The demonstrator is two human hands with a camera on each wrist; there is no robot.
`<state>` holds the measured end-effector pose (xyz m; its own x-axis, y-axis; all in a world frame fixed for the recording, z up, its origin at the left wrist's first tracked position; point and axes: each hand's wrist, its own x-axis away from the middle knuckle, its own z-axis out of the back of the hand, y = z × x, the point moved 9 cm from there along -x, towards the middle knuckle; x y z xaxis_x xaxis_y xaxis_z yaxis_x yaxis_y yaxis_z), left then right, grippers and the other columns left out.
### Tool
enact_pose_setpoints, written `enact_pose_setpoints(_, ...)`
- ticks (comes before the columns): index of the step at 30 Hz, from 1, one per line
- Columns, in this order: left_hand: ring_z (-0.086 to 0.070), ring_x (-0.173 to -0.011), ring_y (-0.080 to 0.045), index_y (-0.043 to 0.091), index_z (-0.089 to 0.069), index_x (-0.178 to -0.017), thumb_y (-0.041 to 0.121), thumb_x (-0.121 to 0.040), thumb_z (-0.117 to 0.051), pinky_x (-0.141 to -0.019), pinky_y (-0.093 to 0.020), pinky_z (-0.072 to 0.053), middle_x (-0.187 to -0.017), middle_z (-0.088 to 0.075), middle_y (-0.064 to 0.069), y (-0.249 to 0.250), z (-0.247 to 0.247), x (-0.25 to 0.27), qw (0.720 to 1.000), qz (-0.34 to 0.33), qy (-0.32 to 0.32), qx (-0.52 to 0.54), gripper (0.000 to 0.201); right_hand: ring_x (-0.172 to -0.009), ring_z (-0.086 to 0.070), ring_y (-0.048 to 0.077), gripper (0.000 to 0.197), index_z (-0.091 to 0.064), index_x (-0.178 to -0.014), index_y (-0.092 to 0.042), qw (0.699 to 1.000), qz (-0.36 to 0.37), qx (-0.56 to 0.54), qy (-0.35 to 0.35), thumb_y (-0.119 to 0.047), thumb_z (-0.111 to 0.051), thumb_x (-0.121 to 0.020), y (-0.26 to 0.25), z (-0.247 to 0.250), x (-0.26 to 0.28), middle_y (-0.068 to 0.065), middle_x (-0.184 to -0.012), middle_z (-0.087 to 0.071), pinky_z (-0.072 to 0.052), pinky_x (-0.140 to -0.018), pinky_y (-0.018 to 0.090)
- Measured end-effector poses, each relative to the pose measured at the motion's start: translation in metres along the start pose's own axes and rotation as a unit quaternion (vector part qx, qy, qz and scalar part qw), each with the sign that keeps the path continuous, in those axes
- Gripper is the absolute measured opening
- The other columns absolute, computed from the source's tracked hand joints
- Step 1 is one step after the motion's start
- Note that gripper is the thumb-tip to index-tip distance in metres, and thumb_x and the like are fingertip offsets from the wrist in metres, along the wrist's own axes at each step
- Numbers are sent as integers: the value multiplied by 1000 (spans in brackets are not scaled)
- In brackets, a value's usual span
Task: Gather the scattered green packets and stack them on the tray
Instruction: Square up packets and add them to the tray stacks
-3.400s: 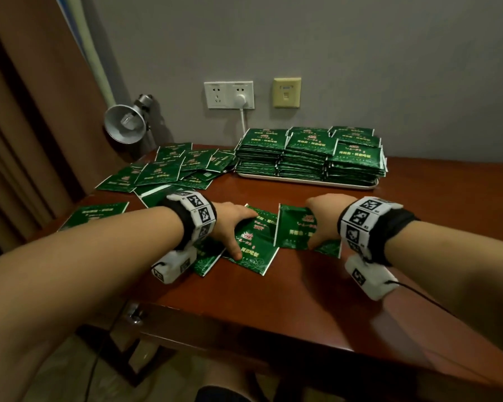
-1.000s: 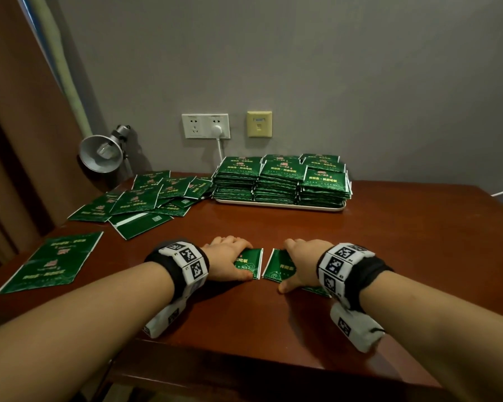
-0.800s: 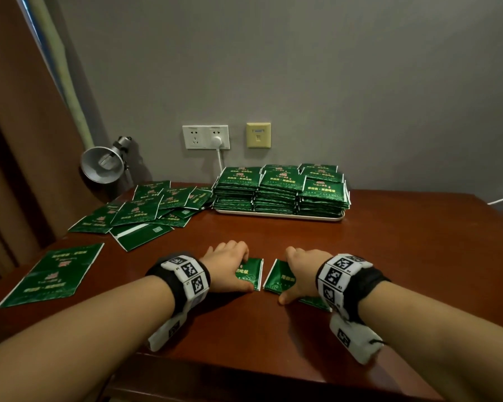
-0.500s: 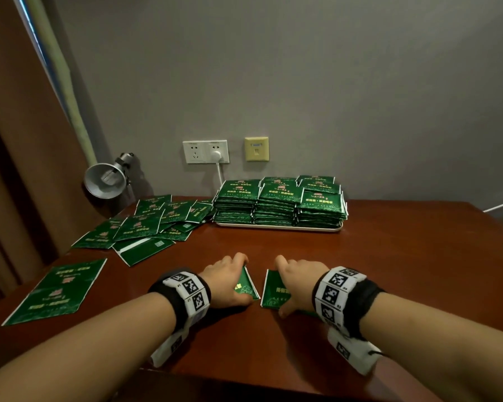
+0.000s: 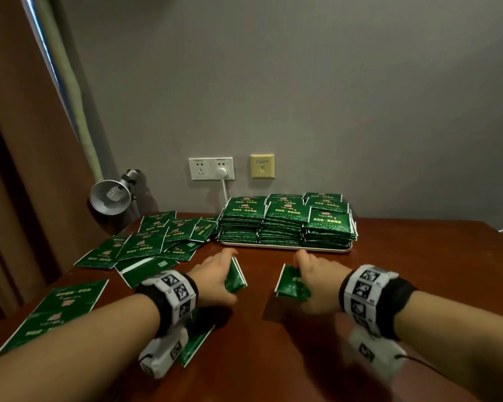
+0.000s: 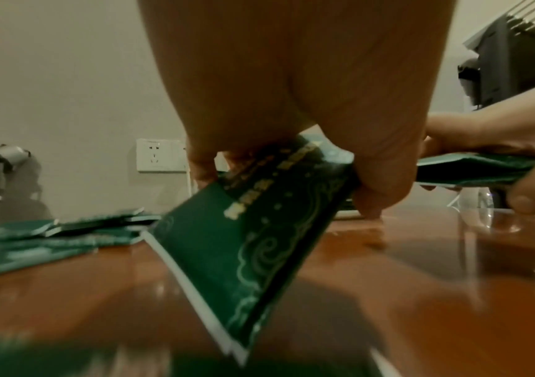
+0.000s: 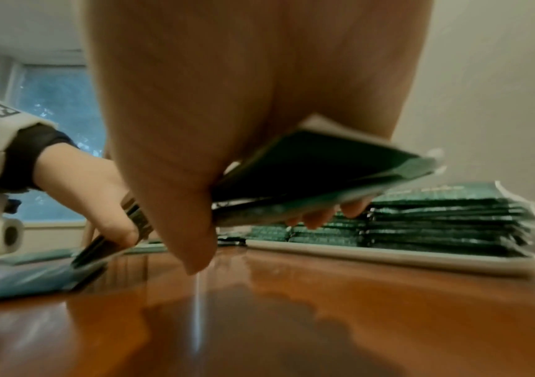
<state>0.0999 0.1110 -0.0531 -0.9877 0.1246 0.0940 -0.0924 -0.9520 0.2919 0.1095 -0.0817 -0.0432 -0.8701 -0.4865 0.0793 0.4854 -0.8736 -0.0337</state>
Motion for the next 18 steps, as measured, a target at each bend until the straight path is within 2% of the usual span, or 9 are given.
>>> enact_pose_setpoints(2,-52,-110,-16,28,-14,-150,25,-73,-79,-87,-29,-53,-142,-39,-2,5,23,-15,1000,-18,7,-6,101,-92,-57,21,64,-32,-115,-21,1000,4,-12,14,-40,-74,-72,7,21,-15,1,-107,-52,-53,-80,38)
enact_pose_setpoints(5,-42,-127,-20,21,-12,-153,23,-75,-79,-103,-34,-45,-146,-32,-5,12,59,-45,997,-38,28,-58,103,-88,-56,19,58,-32,-113,-20,999,5,-6,33,-36,-73,-75,23,54,-40,1,-106,-51,-52,-76,36)
enact_pose_setpoints(8,-44,-121,-20,21,-12,-154,27,-75,-79,-102,-36,-45,-136,-38,-6,20,93,-82,992,-51,54,-99,103,-89,-54,20,64,-34,-115,-19,999,0,-6,43,-40,-77,-74,43,84,-71,0,-110,-49,-48,-74,34)
enact_pose_setpoints(11,-42,-125,-21,23,-18,-152,33,-76,-77,-106,-43,-39,-135,-43,-2,24,121,-125,985,-59,67,-151,97,-81,-53,18,66,-33,-114,-20,998,-12,-10,54,-43,-80,-73,67,109,-108,2,-110,-48,-43,-64,31)
enact_pose_setpoints(14,-44,-126,-23,23,-23,-150,33,-73,-79,-106,-44,-41,-135,-46,-3,22,137,-172,978,-59,65,-187,96,-70,-46,11,67,-34,-116,-18,998,-23,-15,64,-43,-80,-75,89,128,-147,0,-104,-46,-35,-54,26)
enact_pose_setpoints(18,-48,-123,-25,19,-29,-148,29,-72,-82,-105,-42,-43,-135,-50,-5,18,142,-230,973,-56,53,-219,93,-78,-49,19,65,-33,-109,-19,997,-36,6,63,-40,-83,-72,110,141,-200,0,-98,-49,-38,-64,31)
